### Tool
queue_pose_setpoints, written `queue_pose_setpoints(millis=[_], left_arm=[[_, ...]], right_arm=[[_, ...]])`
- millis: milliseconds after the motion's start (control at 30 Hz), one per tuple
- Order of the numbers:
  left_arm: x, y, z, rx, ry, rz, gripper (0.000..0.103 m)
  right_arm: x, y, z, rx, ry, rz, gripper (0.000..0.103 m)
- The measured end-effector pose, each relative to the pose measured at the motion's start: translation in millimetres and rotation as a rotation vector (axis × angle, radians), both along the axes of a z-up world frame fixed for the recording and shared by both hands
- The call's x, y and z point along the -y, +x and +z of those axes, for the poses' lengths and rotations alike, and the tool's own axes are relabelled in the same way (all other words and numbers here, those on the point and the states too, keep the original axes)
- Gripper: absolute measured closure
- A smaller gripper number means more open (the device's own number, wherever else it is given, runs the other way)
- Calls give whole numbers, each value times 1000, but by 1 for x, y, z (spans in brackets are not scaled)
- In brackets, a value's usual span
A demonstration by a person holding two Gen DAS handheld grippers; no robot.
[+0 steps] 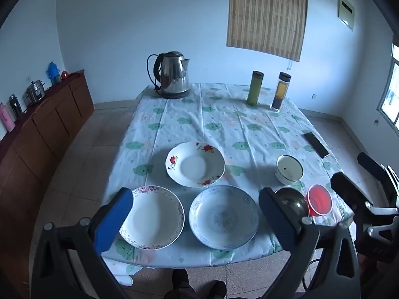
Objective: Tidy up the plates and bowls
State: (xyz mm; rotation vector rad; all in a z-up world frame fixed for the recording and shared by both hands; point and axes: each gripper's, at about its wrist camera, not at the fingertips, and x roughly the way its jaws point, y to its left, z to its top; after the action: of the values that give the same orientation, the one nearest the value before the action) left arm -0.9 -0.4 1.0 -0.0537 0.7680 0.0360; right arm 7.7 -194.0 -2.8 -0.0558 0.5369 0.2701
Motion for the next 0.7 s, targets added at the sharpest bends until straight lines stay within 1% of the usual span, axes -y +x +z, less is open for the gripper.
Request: queue_pose_setpoints(millis=[100, 133, 200, 233, 300, 433, 700], left_arm=[[3, -4, 1, 9, 9, -3, 1], [6, -2, -2, -3, 19, 6, 1], [-2, 9, 2, -40, -12, 13, 1], [-6, 5, -2, -26, -8, 20, 1], [-8, 7, -4, -29, -7, 24, 1], [-5, 16, -7, -44, 4, 26, 1], [-4, 13, -13, -43, 0, 23, 1]], right_arm=[[-1, -1, 4, 10, -12, 1, 1], [-7, -5, 2, 16, -25, 4, 1], [-5, 2, -1, -2, -13, 7, 1], [-3, 8, -7, -15, 1, 11, 1], [3, 14, -7, -25, 15, 9, 1], [3, 16, -8, -32, 27, 8, 1], [1, 13, -14, -37, 29, 13, 1]])
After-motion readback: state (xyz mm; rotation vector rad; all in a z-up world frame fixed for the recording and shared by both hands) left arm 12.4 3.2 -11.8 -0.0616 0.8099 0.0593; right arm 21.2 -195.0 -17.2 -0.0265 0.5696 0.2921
